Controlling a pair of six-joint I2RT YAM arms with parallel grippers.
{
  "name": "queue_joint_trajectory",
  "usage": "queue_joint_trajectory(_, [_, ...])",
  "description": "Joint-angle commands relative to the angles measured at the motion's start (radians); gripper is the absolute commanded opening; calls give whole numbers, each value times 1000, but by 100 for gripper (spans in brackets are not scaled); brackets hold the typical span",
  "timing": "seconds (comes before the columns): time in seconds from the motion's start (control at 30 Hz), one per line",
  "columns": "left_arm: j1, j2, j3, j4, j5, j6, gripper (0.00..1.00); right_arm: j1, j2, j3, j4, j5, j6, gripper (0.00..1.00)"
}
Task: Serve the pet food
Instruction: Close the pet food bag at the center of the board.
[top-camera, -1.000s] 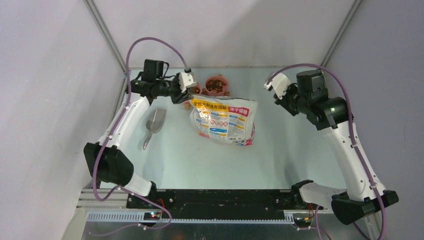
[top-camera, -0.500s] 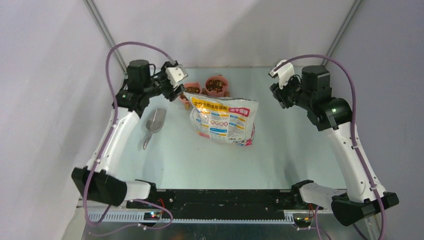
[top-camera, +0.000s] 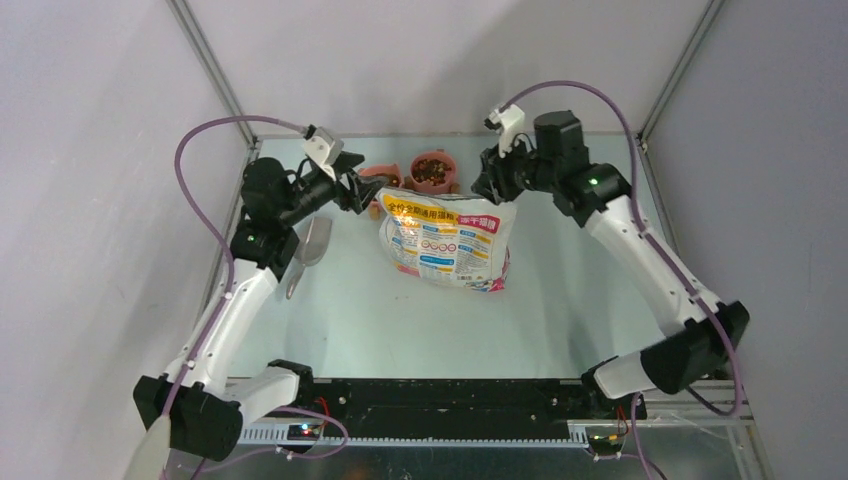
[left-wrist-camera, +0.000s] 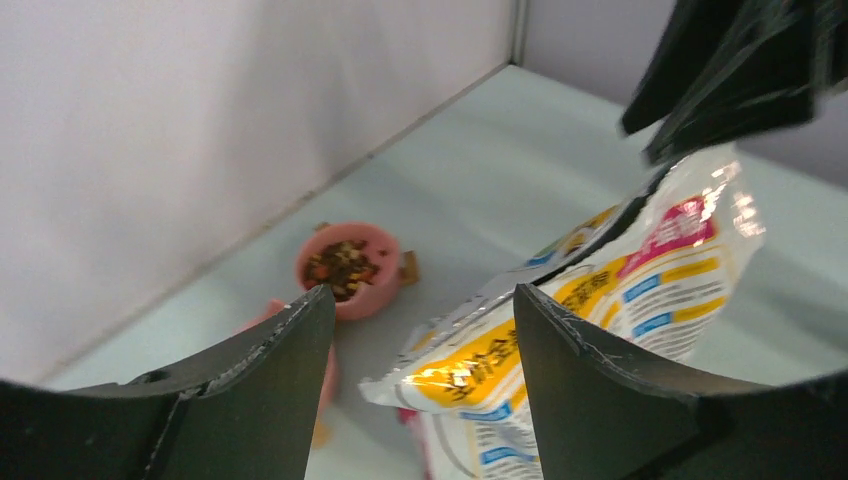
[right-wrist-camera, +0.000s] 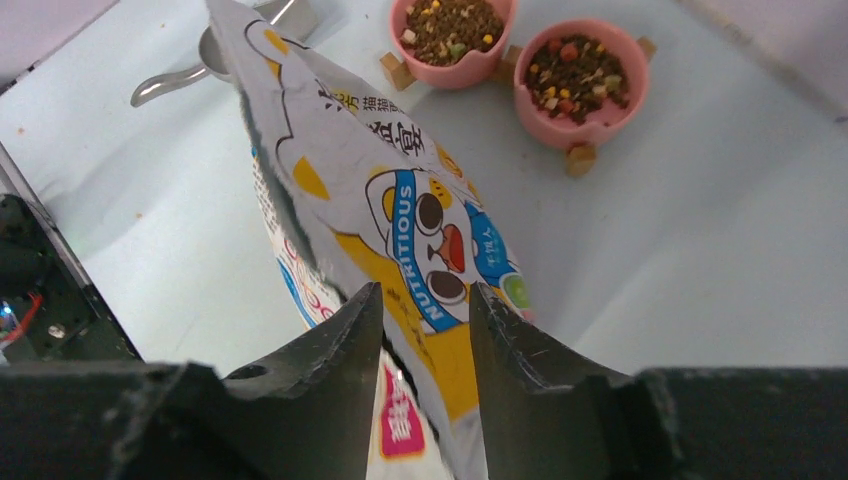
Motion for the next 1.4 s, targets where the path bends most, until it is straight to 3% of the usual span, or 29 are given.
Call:
queue_joint_trajectory(0.0, [-17,-21,-3,99,-46,-292,72,46,77,107,18,84,127,41])
queue_joint_trajectory(0.17, [-18,-8,14,31,-78,-284,73,87,138,168,-62,113,87,40])
queue_joint_trajectory(0.5, [-19,50,41,62,-116,-259,73,89,218,299,-253,-21,8,41])
queue_joint_trajectory(0.77, [-18,78,98,26,-152,-251,74,90,216,314,-238,-19,23,42])
queue_joint_trajectory(0.87, [-19,96,114,5,-78,-221,75,90,199,313,-225,-81,-4,57])
queue_joint_trajectory(0.97, [-25,114,120,-7,39,-129,76,101,202,312,-217,-143,-44,64])
queue_joint_trajectory(1.13, [-78,181,203,-200,232,172,79,110,282,384,-298,-177,-141,65])
queue_joint_trajectory(1.37, [-98,280,308,-313,352,367,82,121,392,490,-421,-159,-279,64])
